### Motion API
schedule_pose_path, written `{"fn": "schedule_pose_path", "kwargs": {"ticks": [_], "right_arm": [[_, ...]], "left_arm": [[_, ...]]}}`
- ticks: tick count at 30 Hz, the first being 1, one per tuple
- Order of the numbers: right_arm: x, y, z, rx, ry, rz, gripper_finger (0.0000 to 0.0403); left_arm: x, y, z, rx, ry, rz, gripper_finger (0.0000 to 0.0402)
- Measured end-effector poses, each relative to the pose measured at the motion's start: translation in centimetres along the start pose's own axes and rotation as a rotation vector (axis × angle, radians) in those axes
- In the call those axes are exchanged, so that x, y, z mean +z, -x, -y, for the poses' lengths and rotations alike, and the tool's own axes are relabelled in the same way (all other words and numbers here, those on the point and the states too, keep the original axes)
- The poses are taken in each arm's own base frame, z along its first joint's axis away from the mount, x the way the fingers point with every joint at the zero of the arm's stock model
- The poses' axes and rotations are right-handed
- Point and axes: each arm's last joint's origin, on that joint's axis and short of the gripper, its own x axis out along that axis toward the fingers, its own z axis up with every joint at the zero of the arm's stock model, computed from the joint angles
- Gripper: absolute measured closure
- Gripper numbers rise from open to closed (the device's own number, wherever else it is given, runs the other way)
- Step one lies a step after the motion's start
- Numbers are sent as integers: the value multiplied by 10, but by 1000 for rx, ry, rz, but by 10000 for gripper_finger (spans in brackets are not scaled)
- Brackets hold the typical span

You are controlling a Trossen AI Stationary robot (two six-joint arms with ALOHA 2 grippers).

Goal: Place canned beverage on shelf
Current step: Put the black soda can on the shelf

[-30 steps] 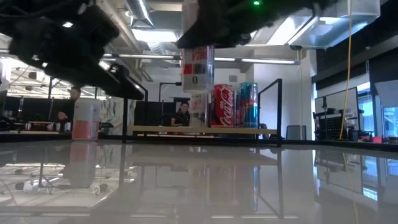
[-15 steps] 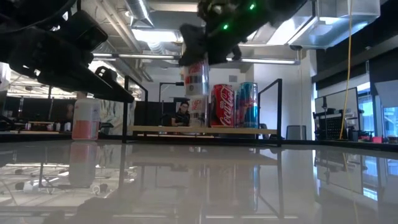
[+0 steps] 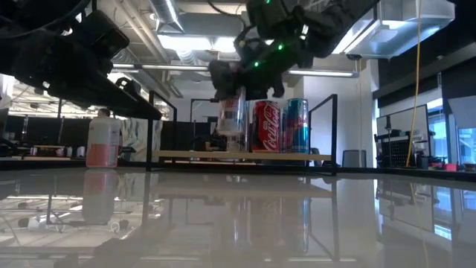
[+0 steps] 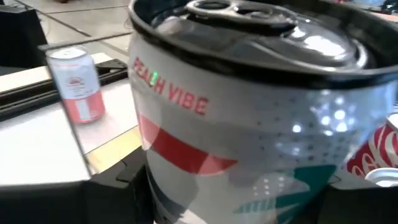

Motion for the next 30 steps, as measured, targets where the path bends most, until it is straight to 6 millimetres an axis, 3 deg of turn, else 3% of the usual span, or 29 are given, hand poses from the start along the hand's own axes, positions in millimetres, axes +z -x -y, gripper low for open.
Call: {"fn": "schedule_pose_path", "kwargs": {"ticks": [15, 30], "right_arm": [[-25, -27, 11, -33, 10, -57, 169], [-24, -35, 22, -49, -2, -64, 133]], "left_arm": [[3, 0, 1, -14, 12, 30, 27], [4, 0, 1, -18, 17, 36, 27]]}}
